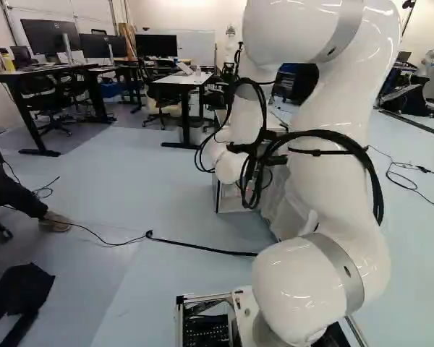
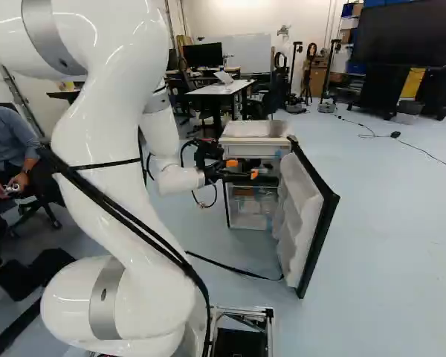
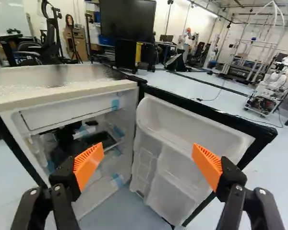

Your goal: Open the fridge door

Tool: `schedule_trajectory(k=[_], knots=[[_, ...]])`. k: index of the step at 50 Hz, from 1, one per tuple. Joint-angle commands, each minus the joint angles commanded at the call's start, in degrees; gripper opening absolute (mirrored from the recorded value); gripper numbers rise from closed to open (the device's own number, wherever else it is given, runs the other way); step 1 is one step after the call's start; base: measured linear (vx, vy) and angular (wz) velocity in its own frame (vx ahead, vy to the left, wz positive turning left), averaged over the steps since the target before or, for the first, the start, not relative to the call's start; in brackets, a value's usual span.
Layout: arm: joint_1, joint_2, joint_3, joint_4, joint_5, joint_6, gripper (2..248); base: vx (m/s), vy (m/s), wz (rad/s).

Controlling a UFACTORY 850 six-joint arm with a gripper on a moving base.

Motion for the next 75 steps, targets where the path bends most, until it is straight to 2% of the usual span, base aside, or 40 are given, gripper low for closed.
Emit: schedule_trajectory(k=[19,47,75], knots=[[-1.63,6.93,4.71,-10.4,-4.19,2.61,247,0.0,0.0,0.0],[-4.49,19.15,13.0,-28.71,-11.58,7.19,247,0.0,0.0,0.0],[-6.68,28.46,19.33,-42.67,-17.21,10.69,247,0.0,0.0,0.0]])
